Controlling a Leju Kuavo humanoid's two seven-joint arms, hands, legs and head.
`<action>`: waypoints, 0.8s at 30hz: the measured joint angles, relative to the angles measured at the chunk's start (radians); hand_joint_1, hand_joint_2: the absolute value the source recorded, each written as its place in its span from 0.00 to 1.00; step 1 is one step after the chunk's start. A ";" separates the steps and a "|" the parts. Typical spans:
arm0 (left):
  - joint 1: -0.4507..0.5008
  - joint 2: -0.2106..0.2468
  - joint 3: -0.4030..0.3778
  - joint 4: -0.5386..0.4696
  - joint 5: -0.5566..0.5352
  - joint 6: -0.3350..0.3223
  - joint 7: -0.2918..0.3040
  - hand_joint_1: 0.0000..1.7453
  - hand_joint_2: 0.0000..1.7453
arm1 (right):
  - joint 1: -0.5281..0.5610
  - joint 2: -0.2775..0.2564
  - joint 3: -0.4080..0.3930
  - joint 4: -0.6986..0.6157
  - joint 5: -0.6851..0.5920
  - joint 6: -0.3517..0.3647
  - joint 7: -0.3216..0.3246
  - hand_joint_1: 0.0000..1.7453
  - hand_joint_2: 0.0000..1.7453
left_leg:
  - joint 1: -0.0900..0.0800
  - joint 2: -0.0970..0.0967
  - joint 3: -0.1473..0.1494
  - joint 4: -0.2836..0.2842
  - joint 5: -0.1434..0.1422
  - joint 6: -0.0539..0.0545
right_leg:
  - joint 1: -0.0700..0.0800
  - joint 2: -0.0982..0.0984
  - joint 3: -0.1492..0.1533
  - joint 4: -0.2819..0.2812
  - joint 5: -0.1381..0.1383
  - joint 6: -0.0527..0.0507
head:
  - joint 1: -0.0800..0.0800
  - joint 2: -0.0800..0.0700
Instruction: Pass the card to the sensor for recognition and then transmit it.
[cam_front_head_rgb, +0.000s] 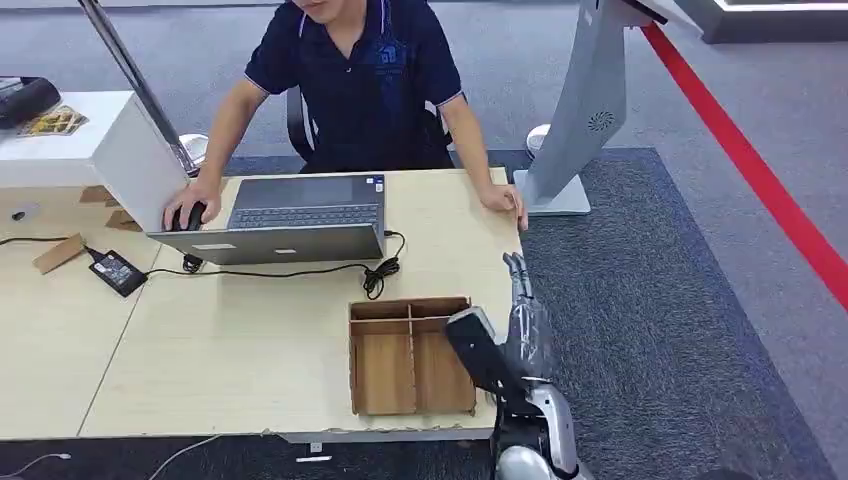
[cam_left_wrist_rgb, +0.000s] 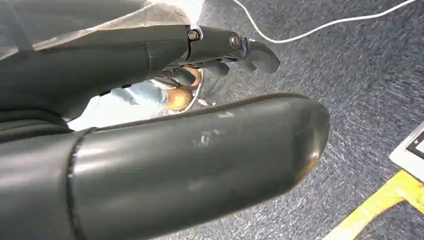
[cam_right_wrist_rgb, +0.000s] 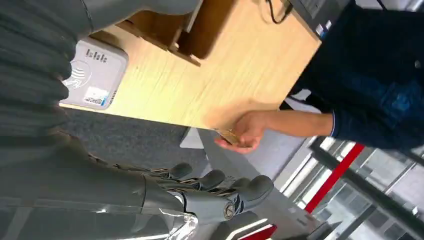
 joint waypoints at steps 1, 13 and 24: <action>0.000 0.000 -0.001 0.000 0.000 0.000 0.000 0.00 0.00 | -0.005 -0.013 0.016 0.000 0.005 0.005 0.006 0.00 1.00 | 0.000 0.000 0.000 0.000 0.000 0.000 | 0.000 0.000 0.000 0.000 0.000 0.000 | 0.000 0.000; 0.000 0.004 -0.008 0.000 -0.003 0.000 -0.003 0.00 0.00 | -0.036 -0.106 0.136 0.000 0.033 0.034 0.026 0.00 1.00 | 0.000 0.000 0.000 0.000 0.000 0.000 | 0.000 0.000 0.000 0.000 0.000 0.000 | 0.000 0.000; 0.000 0.004 -0.008 0.000 -0.007 0.000 -0.003 0.00 0.00 | -0.046 -0.120 0.162 0.003 0.137 -0.021 0.055 0.00 1.00 | 0.000 0.000 0.000 0.000 0.000 0.000 | 0.000 0.000 0.000 0.000 0.000 0.000 | 0.000 0.000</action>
